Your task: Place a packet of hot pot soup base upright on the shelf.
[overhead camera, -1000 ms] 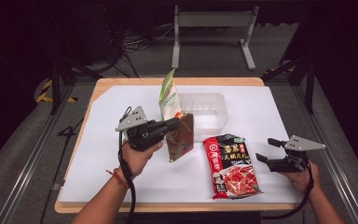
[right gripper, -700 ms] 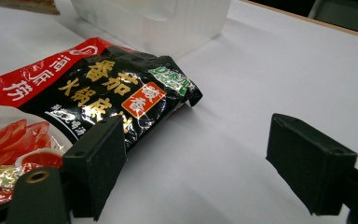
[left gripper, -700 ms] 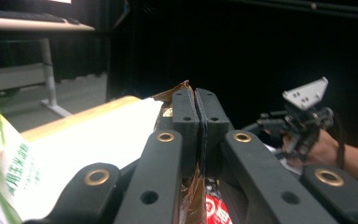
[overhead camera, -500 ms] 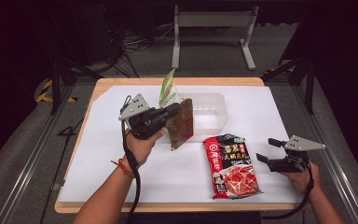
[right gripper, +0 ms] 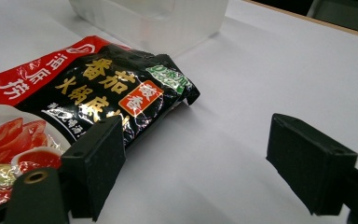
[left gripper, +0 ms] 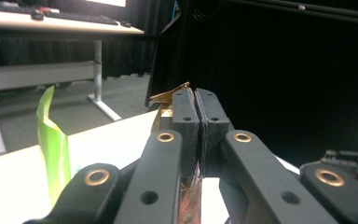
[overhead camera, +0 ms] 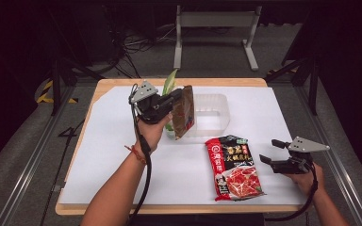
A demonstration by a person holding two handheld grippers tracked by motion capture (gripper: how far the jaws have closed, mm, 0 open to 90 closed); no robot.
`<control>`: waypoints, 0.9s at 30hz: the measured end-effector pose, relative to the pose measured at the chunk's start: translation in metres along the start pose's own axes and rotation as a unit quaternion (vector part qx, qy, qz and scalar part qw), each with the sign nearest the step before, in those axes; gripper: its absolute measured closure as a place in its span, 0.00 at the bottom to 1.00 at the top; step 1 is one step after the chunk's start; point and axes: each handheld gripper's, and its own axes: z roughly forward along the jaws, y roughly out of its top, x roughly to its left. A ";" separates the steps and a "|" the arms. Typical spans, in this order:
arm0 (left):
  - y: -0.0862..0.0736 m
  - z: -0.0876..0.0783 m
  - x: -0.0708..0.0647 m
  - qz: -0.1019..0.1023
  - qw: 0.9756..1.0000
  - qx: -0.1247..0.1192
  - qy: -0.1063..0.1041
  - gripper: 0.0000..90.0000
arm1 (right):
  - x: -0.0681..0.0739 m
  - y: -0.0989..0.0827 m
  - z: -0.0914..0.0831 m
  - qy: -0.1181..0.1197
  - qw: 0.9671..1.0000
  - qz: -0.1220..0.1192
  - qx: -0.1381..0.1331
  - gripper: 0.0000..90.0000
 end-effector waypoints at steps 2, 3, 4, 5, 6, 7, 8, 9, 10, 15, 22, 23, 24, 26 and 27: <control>0.001 0.009 0.004 -0.014 1.000 0.002 0.005 0.98 | 0.000 0.000 0.000 0.000 1.000 0.000 0.000 0.22; 0.001 0.013 0.005 -0.014 1.000 0.005 0.009 0.98 | 0.000 0.000 0.000 0.000 1.000 0.000 0.000 0.22; 0.002 0.017 0.004 -0.009 1.000 0.007 0.017 0.98 | 0.000 0.000 0.000 0.000 1.000 0.000 0.000 0.22; 0.003 0.020 0.005 -0.009 1.000 0.008 0.023 0.98 | 0.000 0.000 0.000 0.000 1.000 0.000 0.001 0.22; 0.004 0.025 0.006 -0.009 1.000 0.008 0.027 0.98 | 0.000 0.000 0.000 0.000 1.000 0.000 0.001 0.22; 0.005 0.027 0.006 -0.012 0.999 0.007 0.030 0.98 | 0.000 0.000 0.000 0.000 1.000 0.000 0.001 0.22; 0.007 0.032 0.006 -0.008 0.999 0.010 0.040 0.98 | 0.000 0.000 0.000 0.000 1.000 0.001 0.001 0.22; 0.008 0.035 0.007 -0.013 0.999 0.010 0.044 0.98 | -0.001 -0.001 0.000 0.000 1.000 0.001 0.001 0.22; 0.009 0.038 0.008 -0.020 0.999 0.009 0.047 0.98 | -0.001 -0.001 0.000 0.000 1.000 0.002 0.001 0.22; 0.019 0.054 0.012 -0.010 0.997 0.022 0.079 0.98 | -0.001 -0.001 0.000 0.001 1.000 0.001 0.001 0.22; 0.031 0.070 0.013 -0.009 0.994 0.025 0.110 0.98 | -0.001 -0.002 0.000 0.000 1.000 0.000 0.001 0.22; 0.031 0.072 0.012 -0.007 0.994 0.026 0.108 0.98 | -0.001 -0.002 0.000 -0.001 1.000 0.000 0.001 0.22; 0.031 0.075 0.011 -0.002 0.993 0.027 0.111 0.98 | -0.001 -0.002 -0.001 -0.001 1.000 -0.001 0.001 0.22; 0.030 0.079 0.010 0.001 0.993 0.029 0.119 0.98 | 0.000 -0.001 -0.001 0.000 1.000 -0.003 0.000 0.22; 0.029 0.081 0.011 -0.003 0.992 0.028 0.121 0.98 | 0.000 -0.001 -0.001 -0.002 1.000 -0.004 0.000 0.22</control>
